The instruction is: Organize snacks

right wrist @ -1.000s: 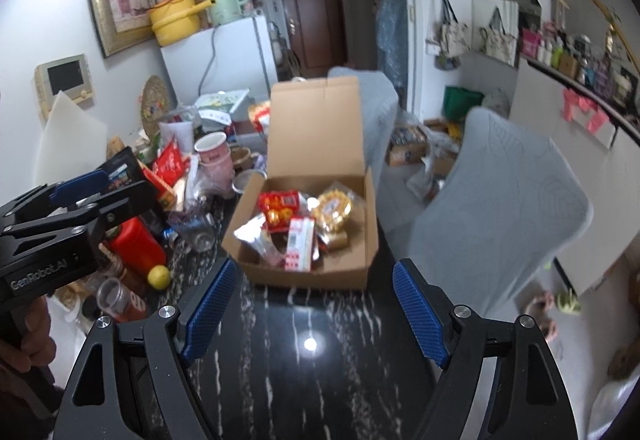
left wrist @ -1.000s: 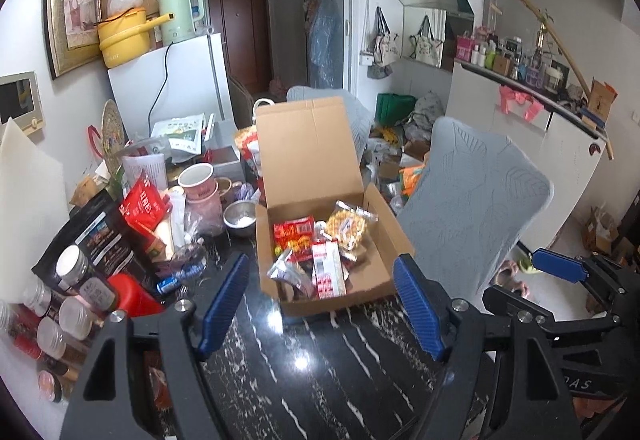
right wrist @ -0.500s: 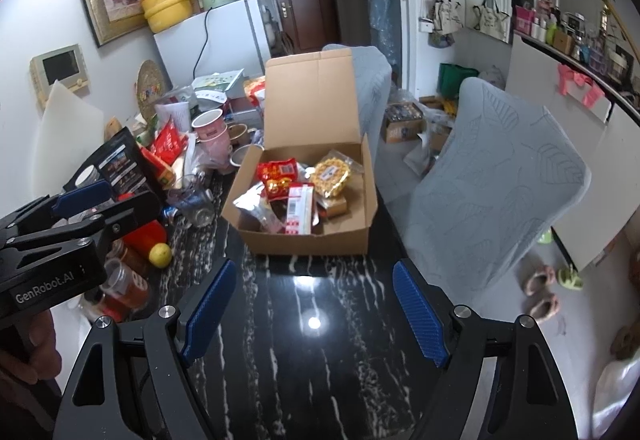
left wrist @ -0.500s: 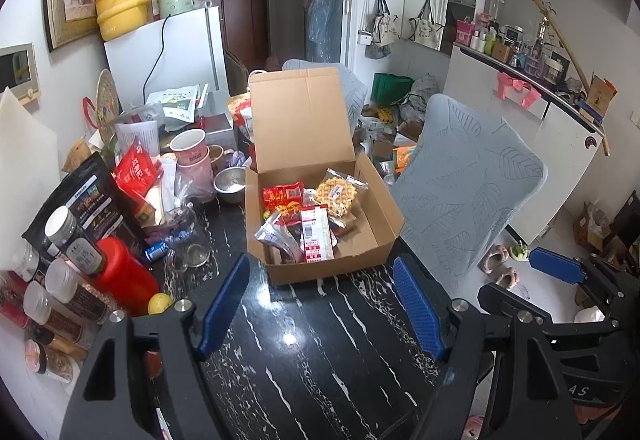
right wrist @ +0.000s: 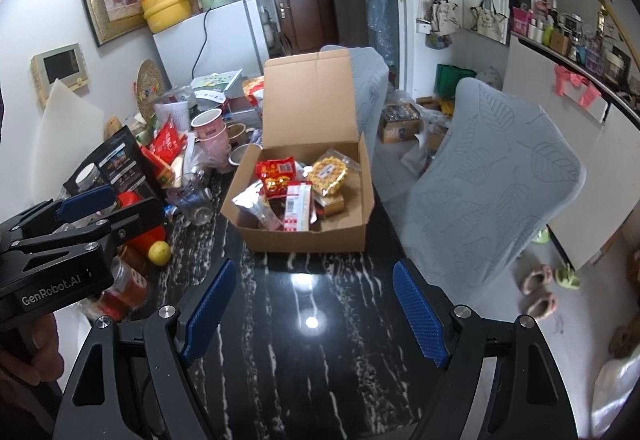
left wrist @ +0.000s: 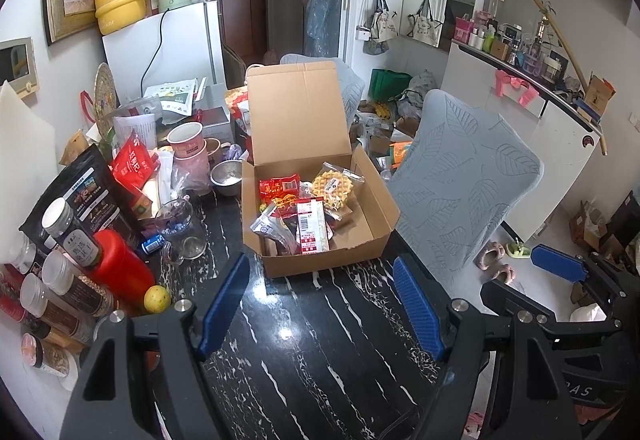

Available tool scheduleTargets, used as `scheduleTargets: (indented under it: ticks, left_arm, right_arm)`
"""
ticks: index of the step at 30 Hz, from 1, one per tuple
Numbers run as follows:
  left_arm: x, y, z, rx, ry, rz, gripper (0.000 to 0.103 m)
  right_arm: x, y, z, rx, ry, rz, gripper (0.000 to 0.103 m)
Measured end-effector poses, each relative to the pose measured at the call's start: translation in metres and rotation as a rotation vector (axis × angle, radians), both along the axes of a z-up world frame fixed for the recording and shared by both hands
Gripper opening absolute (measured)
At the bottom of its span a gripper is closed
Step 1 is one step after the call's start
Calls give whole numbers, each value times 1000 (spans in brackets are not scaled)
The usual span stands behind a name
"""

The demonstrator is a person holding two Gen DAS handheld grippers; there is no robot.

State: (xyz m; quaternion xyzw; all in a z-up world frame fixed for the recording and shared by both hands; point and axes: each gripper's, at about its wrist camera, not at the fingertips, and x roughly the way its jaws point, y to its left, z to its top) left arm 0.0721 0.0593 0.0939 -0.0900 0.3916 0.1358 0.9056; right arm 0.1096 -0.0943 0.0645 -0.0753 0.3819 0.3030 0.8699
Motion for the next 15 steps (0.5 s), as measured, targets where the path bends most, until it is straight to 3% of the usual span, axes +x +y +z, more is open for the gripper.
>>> scheduleTargets:
  ticks: [15]
  left_arm:
    - [1, 1, -3, -17, 15, -5, 74]
  right_arm:
    - [-2, -5, 2, -3, -3, -12, 82]
